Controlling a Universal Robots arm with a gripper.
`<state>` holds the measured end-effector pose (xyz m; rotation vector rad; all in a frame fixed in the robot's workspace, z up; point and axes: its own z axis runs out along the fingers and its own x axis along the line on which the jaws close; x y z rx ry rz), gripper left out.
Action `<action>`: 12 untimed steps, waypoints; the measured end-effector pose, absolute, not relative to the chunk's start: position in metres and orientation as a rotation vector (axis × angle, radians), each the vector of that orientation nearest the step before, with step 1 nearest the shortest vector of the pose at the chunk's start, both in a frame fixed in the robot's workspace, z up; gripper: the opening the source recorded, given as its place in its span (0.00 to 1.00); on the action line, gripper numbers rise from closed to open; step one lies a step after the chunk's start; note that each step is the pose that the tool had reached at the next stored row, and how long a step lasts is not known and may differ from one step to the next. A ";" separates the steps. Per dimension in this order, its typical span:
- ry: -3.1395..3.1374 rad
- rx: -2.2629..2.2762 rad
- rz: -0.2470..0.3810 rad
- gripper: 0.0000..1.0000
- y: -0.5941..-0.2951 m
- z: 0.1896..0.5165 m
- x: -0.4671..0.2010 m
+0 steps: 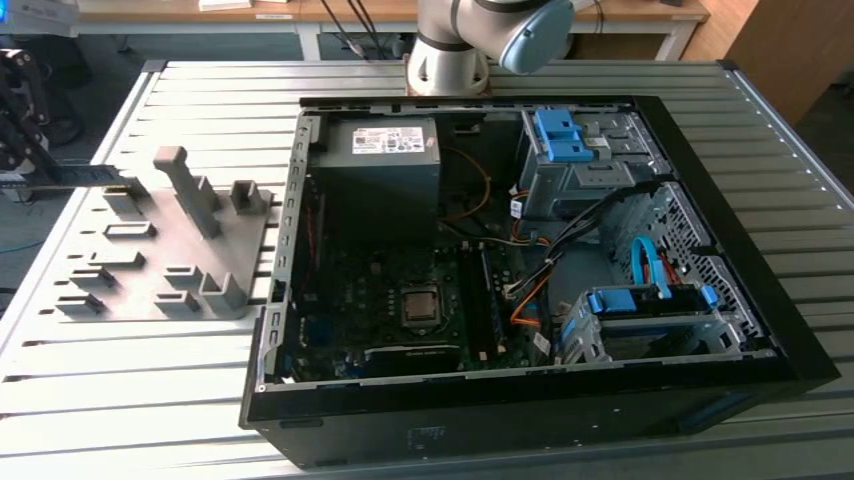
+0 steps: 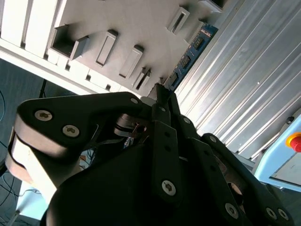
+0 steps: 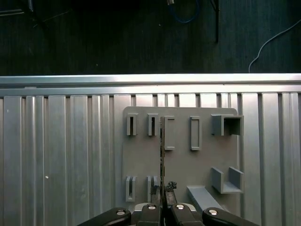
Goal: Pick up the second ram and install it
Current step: 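Pick up the second ram and move it above second insertion slot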
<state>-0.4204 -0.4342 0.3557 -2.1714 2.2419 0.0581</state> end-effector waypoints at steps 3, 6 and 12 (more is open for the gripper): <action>2.242 -2.171 0.058 0.14 -0.434 0.359 -0.420; 2.242 -2.171 0.058 0.14 -0.434 0.363 -0.420; 2.242 -2.171 0.058 0.14 -0.434 0.375 -0.420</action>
